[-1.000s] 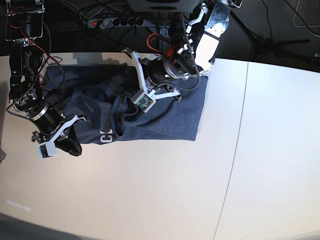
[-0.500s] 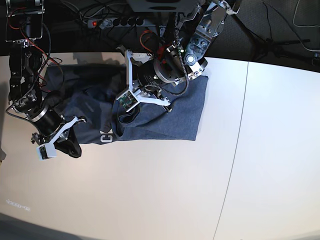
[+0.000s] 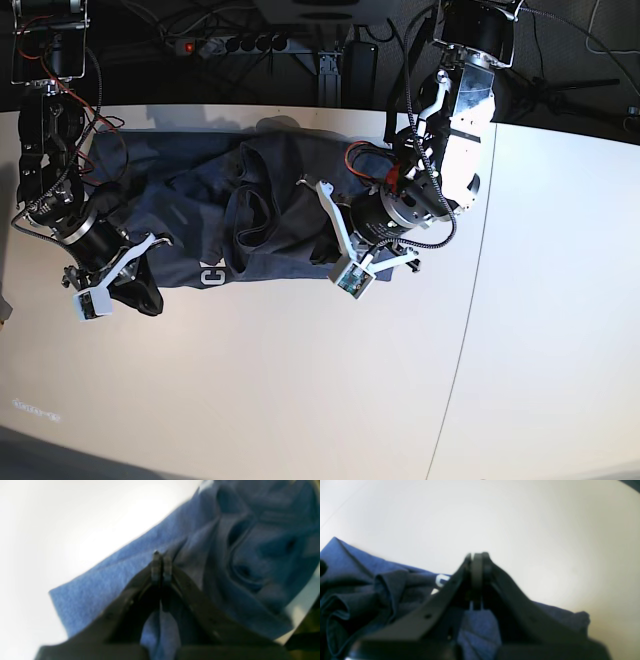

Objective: Fold the T-shirt properly
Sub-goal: 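Press the folded layer flat with the left gripper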

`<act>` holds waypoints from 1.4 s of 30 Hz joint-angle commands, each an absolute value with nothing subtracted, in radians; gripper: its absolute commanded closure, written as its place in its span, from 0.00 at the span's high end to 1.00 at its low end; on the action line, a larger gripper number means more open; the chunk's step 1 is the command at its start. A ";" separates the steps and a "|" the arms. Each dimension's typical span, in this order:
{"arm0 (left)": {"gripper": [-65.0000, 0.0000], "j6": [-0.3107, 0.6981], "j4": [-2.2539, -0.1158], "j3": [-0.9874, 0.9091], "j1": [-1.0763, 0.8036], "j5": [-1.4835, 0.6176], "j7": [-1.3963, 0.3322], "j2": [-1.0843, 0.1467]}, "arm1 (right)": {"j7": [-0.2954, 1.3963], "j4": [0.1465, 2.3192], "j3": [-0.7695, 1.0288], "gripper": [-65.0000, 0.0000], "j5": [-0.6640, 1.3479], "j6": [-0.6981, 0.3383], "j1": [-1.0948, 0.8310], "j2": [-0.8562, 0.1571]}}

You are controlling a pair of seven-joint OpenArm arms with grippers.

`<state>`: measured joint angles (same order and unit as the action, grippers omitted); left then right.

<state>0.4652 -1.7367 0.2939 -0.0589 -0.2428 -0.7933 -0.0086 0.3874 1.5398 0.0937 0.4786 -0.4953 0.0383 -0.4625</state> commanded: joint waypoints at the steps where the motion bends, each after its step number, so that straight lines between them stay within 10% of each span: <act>1: 0.00 0.506 -1.742 0.300 -0.062 -0.270 -0.775 0.000 | 0.363 1.555 0.104 0.00 0.490 -0.572 0.057 -0.478; 18: 0.00 0.501 -1.548 0.604 -0.081 -0.088 -0.690 0.089 | 0.367 1.555 0.104 0.00 0.490 -0.572 0.058 -0.479; 42: 0.00 0.491 -1.728 0.321 -0.038 -0.212 -0.787 -0.037 | 0.633 1.551 -0.008 0.00 0.669 -0.576 0.052 -0.398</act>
